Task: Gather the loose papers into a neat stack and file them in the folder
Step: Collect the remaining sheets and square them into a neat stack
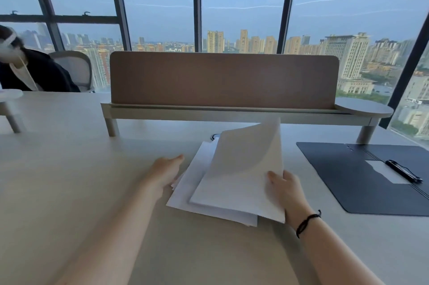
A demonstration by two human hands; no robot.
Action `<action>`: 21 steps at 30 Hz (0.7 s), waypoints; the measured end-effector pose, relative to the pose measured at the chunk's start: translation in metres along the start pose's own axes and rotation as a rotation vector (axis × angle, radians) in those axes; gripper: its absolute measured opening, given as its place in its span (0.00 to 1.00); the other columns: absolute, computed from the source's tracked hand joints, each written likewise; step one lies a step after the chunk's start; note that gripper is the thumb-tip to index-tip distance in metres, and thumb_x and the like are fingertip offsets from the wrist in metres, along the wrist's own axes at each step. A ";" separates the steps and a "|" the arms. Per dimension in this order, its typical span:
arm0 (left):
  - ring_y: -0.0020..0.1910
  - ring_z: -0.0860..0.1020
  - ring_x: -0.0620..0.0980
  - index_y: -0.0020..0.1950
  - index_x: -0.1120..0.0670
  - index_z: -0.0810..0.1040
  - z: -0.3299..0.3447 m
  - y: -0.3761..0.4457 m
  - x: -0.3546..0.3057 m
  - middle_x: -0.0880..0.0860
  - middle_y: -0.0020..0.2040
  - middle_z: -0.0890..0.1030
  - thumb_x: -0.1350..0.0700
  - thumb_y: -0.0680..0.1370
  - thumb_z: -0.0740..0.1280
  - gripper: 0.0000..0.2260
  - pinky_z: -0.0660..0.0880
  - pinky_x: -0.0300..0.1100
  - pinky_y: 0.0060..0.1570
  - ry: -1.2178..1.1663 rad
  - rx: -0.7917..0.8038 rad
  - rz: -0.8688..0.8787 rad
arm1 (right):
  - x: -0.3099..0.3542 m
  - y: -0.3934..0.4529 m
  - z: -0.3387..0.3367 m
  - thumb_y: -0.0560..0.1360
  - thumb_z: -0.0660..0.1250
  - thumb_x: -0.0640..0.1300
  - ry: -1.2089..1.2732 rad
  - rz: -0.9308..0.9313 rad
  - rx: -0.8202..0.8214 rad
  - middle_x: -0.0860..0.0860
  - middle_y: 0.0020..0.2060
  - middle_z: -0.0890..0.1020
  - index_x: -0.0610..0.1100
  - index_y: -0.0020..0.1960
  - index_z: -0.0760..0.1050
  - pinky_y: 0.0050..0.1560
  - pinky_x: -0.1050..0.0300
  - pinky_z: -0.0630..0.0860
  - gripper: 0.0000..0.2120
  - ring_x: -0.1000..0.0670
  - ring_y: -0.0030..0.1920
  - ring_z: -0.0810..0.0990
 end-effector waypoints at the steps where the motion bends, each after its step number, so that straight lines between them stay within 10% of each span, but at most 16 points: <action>1: 0.41 0.78 0.56 0.49 0.54 0.73 0.003 0.000 -0.004 0.55 0.43 0.76 0.44 0.79 0.66 0.13 0.72 0.43 0.38 -0.012 0.029 -0.034 | -0.001 0.002 0.003 0.81 0.62 0.38 -0.017 -0.014 0.009 0.43 0.40 0.82 0.38 0.46 0.78 0.41 0.52 0.75 0.08 0.43 0.38 0.79; 9: 0.31 0.70 0.53 0.42 0.56 0.74 0.022 0.006 -0.028 0.53 0.35 0.73 0.42 0.74 0.69 0.17 0.65 0.41 0.34 0.378 0.097 -0.109 | -0.005 0.006 0.000 0.79 0.62 0.37 -0.081 -0.015 0.054 0.39 0.47 0.85 0.39 0.52 0.78 0.42 0.51 0.79 0.07 0.42 0.41 0.83; 14: 0.67 0.76 0.60 0.72 0.63 0.70 0.033 0.007 -0.032 0.61 0.71 0.75 0.43 0.74 0.72 0.34 0.73 0.49 0.62 0.516 0.086 -0.082 | -0.008 0.006 0.001 0.78 0.63 0.38 -0.147 -0.023 0.062 0.37 0.44 0.83 0.31 0.56 0.75 0.41 0.52 0.76 0.11 0.43 0.40 0.81; 21: 0.62 0.76 0.57 0.68 0.60 0.72 0.041 -0.003 -0.021 0.57 0.64 0.77 0.45 0.72 0.75 0.31 0.71 0.43 0.52 0.590 0.098 -0.048 | -0.009 0.000 -0.002 0.76 0.64 0.39 -0.207 -0.064 0.089 0.44 0.35 0.79 0.30 0.46 0.75 0.38 0.54 0.72 0.10 0.46 0.35 0.78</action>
Point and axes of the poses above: each hand's wrist, its own y-axis towards the middle knuckle, its own z-axis out of the palm, x = y × z, the point moved 3 cm from there along y, towards the middle knuckle
